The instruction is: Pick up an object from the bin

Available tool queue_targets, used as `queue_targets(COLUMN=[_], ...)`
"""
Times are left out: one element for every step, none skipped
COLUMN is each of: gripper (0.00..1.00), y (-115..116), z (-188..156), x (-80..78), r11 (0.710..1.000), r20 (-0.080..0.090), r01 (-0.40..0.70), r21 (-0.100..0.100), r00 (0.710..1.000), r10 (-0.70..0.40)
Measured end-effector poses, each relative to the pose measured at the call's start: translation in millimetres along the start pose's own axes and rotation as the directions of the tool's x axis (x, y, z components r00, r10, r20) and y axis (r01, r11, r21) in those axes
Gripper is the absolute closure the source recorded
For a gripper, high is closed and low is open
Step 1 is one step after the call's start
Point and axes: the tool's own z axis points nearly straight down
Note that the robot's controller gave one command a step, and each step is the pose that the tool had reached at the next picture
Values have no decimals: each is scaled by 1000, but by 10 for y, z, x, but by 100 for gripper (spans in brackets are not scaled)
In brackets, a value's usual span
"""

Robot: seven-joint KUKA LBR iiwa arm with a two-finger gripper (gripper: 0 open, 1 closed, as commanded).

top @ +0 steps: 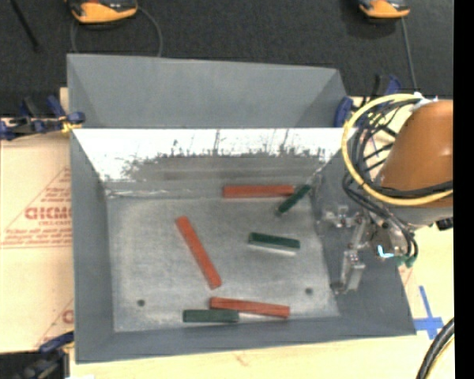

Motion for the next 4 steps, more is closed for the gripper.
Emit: queue_targets(gripper=[0,0,0,0], y=[307,702,1805,2099], z=[1531,1462,1071,1520], x=[-369,-1235,-471,-587], r11=[1000,998,998,996], r20=[19,16,7,10], r01=[-16,62,68,87], r21=[2,1,-5,-1], r00=[1000,998,998,996], r10=[16,-62,-68,-87])
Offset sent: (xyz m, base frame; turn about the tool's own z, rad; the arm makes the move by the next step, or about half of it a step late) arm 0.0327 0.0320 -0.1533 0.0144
